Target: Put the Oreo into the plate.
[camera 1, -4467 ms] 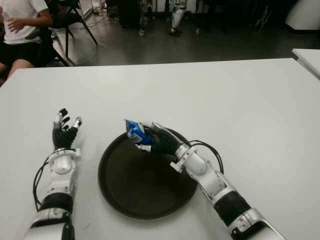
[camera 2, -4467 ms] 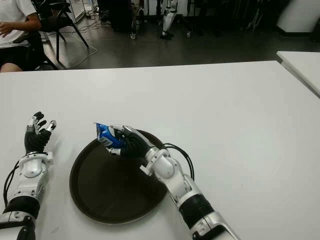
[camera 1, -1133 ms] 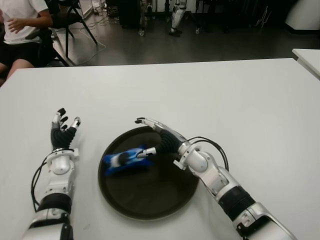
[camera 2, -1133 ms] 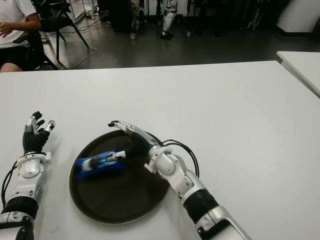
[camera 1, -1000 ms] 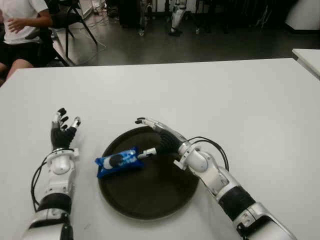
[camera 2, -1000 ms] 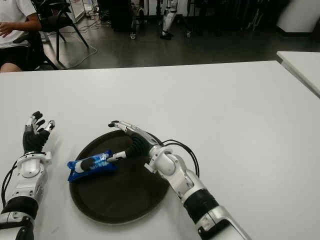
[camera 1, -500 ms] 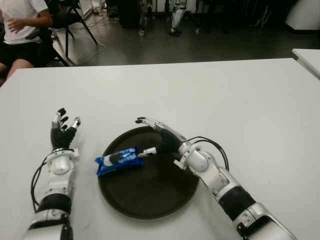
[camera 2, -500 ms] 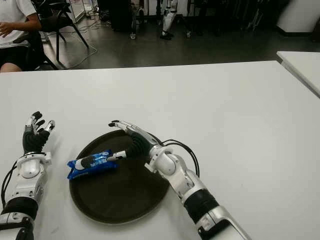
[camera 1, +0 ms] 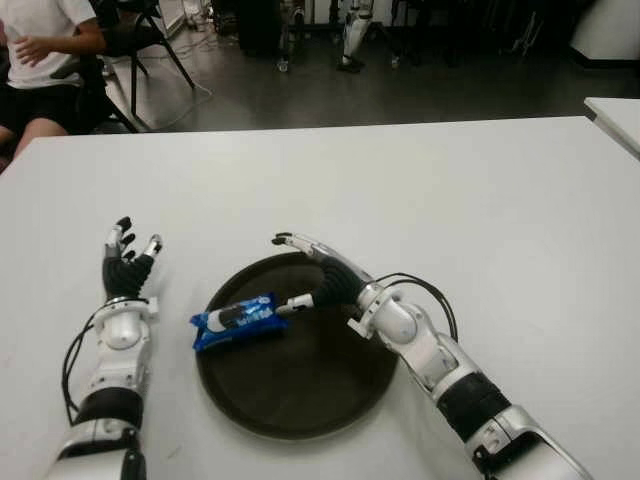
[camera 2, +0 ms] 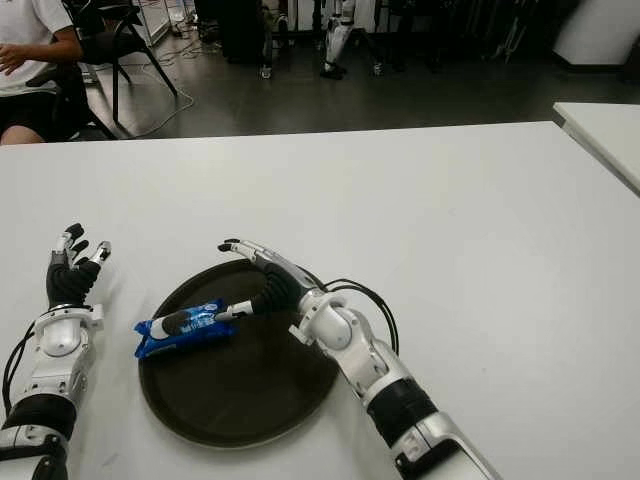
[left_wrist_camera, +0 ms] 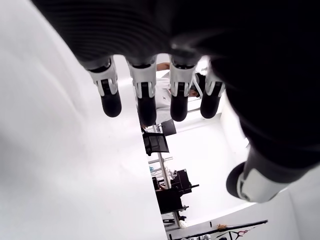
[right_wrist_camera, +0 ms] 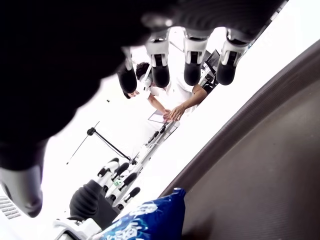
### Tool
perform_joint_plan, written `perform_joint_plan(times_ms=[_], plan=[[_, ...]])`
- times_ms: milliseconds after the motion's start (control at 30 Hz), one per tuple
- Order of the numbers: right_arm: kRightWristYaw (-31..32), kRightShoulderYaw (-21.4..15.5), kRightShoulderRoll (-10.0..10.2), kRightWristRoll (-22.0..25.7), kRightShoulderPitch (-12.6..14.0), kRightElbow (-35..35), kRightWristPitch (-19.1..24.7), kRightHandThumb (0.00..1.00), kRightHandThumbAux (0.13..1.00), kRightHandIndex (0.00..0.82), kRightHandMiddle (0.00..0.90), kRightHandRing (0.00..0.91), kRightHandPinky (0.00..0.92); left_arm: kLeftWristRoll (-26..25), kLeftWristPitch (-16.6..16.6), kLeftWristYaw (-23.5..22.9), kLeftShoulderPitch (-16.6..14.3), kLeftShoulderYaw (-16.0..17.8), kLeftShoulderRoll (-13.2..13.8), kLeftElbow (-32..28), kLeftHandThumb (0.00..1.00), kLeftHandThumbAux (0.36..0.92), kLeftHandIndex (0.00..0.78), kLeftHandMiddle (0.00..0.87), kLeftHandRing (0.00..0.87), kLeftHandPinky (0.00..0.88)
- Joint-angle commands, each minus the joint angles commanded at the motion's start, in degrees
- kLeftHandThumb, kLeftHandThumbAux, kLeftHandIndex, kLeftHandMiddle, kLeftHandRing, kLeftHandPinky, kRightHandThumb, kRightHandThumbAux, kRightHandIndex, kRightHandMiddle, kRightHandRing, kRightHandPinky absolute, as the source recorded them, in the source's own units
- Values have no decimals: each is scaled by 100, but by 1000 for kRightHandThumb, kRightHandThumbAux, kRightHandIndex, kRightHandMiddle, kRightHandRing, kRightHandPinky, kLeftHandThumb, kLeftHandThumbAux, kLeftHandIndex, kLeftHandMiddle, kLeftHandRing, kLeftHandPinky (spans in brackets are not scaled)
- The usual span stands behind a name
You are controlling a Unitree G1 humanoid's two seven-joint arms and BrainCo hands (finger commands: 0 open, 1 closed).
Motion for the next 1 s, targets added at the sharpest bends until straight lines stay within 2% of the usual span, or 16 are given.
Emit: perform_joint_plan(times_ms=[400, 567, 667, 800, 1000], plan=[[-46, -50, 9, 50, -14, 47, -18, 0, 585, 0, 0, 0, 0, 40, 16, 49, -12, -29, 14, 27, 248, 645, 53, 96, 64, 22], [-150, -208, -54, 120, -212, 327, -206, 0, 596, 0, 0, 0, 0, 50, -2, 43, -7, -51, 23, 31, 250, 647, 53, 108, 79, 27], [-232, -441, -211, 243, -371, 635, -547, 0, 604, 0, 0, 0, 0, 24, -36, 36, -3, -40, 9, 43, 255, 641, 55, 112, 82, 24], [-376, -952, -634, 521, -504, 971, -1172, 0, 602, 0, 0, 0, 0, -22, -87, 30, -18, -2, 14, 102, 255, 641, 57, 116, 87, 31], [-1090, -1319, -933, 349, -897, 1608, -1448, 0, 581, 0, 0, 0, 0, -49, -136, 20, -40, 14, 13, 144, 258, 635, 59, 111, 81, 24]])
